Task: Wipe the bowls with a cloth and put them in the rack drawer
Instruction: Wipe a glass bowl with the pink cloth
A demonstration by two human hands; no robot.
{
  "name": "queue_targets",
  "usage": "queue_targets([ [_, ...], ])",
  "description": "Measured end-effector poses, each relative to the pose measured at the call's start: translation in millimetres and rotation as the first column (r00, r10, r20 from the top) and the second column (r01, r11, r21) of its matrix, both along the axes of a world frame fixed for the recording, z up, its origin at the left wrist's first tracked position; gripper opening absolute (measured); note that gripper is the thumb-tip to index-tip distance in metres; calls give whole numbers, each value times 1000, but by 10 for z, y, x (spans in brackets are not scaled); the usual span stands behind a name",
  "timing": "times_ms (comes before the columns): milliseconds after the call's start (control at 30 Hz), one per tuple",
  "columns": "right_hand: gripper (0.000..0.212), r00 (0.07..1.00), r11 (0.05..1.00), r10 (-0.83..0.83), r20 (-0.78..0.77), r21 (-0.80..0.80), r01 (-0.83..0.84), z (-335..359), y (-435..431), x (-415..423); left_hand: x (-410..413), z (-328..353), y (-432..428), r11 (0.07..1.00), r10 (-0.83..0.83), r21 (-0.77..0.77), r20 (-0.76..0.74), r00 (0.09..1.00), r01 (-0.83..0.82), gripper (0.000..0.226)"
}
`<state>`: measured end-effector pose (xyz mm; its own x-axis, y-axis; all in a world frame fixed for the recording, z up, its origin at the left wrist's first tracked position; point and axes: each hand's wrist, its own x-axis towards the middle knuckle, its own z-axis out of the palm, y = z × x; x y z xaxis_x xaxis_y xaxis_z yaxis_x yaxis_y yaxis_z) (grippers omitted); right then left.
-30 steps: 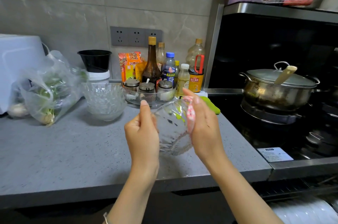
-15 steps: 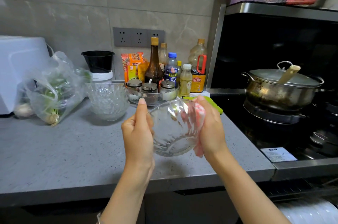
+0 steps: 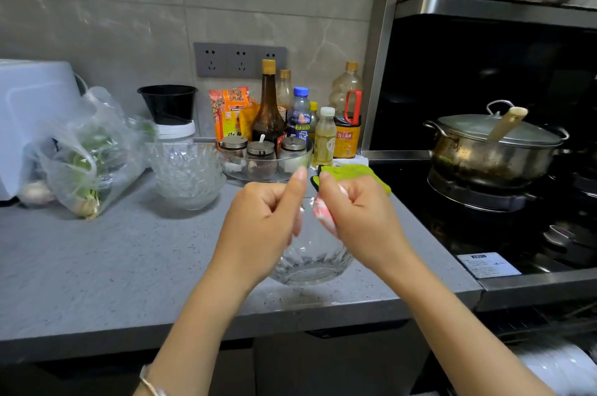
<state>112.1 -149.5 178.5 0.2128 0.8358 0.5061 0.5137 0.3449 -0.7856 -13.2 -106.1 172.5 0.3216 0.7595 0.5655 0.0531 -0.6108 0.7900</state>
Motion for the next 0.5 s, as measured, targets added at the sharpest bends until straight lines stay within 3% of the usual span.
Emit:
queue_targets([
  [100,64,998,994,45,-41,98,-41,-88,33,-7,39,-37,-2,993,99,57,36,994,-101,67],
  [167,64,992,986,50,-117,166,-30,-193,58,36,34,-65,31,991,121,-72,148,982,-111,65],
  [267,58,972,994,34,-234,106,-9,-359,74,18,7,-111,113,945,126,-326,355,926,-4,66],
  [333,54,990,983,-71,-120,159,90,-395,23,-65,40,-131,102,925,168,-380,413,895,1,65],
  [400,52,967,945,-225,118,269,187,-345,-8,-179,129,-154,39,917,215,-399,441,872,-24,64],
  [500,49,798,844,-452,399,480,238,-310,41,-305,257,-201,-53,921,239,-385,431,870,-62,60],
])
